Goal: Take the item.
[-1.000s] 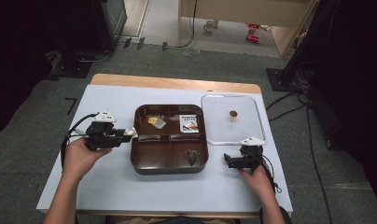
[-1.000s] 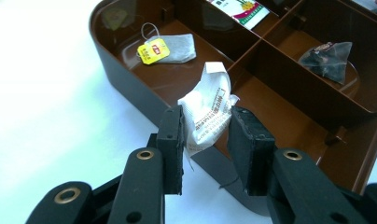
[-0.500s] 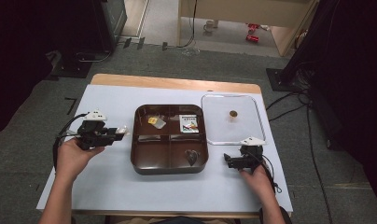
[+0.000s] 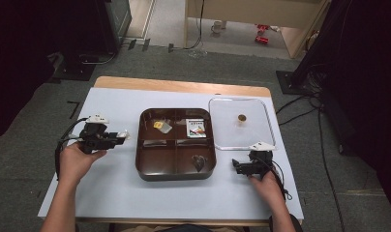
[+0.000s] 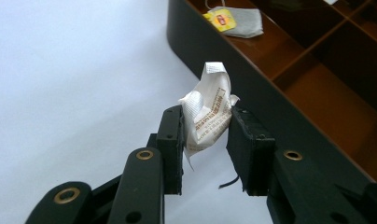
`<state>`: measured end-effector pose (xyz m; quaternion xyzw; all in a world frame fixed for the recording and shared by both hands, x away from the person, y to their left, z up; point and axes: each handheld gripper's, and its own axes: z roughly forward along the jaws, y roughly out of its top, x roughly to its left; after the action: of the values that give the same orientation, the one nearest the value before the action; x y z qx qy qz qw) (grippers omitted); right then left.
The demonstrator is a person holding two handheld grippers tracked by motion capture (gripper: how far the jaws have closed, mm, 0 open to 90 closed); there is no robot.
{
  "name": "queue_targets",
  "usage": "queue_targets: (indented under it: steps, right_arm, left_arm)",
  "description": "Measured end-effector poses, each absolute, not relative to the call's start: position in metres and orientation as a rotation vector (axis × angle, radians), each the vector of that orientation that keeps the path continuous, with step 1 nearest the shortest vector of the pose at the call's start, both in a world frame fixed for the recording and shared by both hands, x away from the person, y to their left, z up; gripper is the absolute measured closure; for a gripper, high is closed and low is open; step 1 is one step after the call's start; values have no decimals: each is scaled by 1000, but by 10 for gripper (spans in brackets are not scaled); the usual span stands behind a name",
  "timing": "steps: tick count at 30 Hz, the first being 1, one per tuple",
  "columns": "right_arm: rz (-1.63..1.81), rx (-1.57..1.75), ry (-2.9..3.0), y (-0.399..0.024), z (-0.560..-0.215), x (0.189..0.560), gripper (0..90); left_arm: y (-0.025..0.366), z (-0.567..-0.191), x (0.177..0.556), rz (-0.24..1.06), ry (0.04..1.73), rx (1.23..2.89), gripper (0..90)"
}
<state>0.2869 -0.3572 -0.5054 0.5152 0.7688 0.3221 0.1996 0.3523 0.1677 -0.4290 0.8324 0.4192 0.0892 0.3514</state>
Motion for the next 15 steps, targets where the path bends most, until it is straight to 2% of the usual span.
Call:
queue_targets:
  steps: [15]
  right_arm:
    - [900, 1436, 2147, -357, -505, 287, 0]
  left_arm:
    - [169, -452, 376, 259, 1151, 2172, 672]
